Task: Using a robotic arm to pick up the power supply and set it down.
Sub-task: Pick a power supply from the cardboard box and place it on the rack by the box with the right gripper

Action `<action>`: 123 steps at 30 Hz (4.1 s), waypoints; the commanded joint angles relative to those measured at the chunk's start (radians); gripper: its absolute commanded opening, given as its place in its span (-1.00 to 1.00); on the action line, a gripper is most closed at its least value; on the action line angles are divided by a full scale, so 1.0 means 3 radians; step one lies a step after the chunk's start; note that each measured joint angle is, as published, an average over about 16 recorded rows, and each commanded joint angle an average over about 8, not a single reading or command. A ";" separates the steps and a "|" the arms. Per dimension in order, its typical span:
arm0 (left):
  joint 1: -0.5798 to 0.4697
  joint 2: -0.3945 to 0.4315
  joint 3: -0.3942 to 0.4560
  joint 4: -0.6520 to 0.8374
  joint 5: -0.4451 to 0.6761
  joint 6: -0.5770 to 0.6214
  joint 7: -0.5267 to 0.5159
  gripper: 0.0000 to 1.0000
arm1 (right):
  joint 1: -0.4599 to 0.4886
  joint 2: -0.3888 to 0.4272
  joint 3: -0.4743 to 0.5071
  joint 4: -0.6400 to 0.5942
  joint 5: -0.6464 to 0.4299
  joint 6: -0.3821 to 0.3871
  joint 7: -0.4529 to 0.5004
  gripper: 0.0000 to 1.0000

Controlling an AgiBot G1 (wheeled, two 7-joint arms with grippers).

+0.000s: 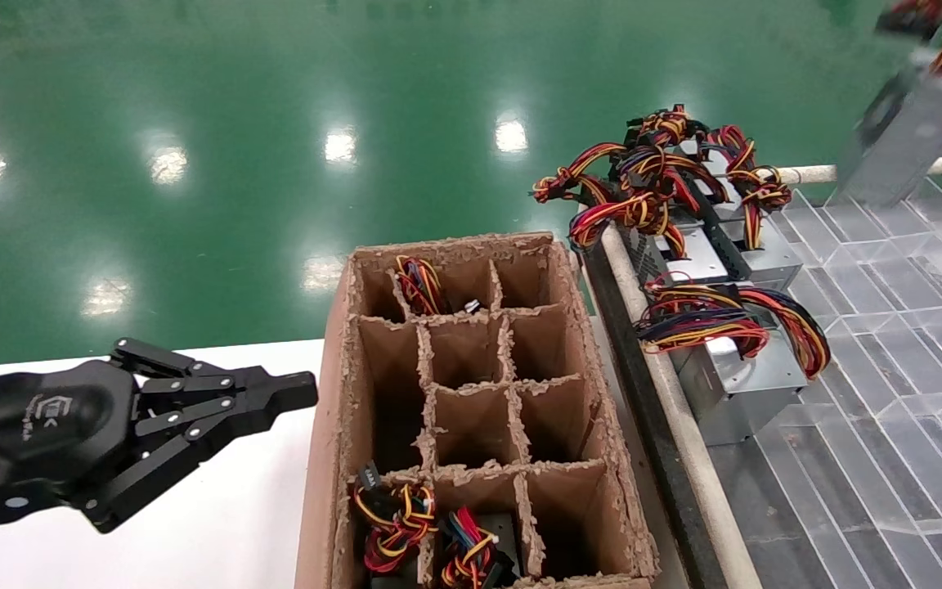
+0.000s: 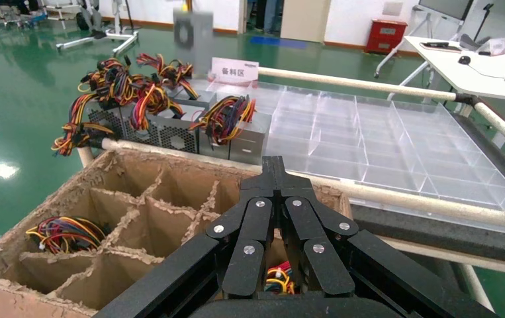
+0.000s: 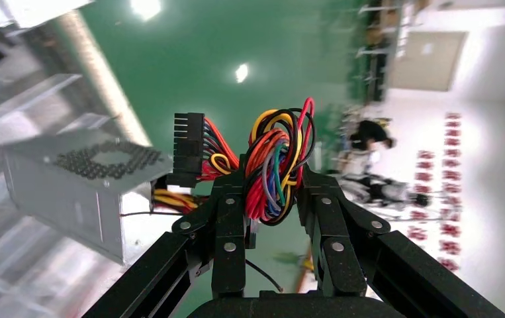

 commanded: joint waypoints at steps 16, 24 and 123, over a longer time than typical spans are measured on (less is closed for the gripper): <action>0.0000 0.0000 0.0000 0.0000 0.0000 0.0000 0.0000 -1.00 | -0.0243 -0.0596 0.0062 -0.1443 0.0247 0.0958 -0.0517 -1.00; 0.0000 0.0000 0.0000 0.0000 0.0000 0.0000 0.0000 -1.00 | -0.0172 -0.0761 0.0128 -0.1736 0.0406 0.1086 -0.0810 -1.00; 0.0000 0.0000 0.0000 0.0000 0.0000 0.0000 0.0000 -1.00 | -0.0434 -0.1089 0.0659 -0.2142 0.1353 0.1400 -0.0829 1.00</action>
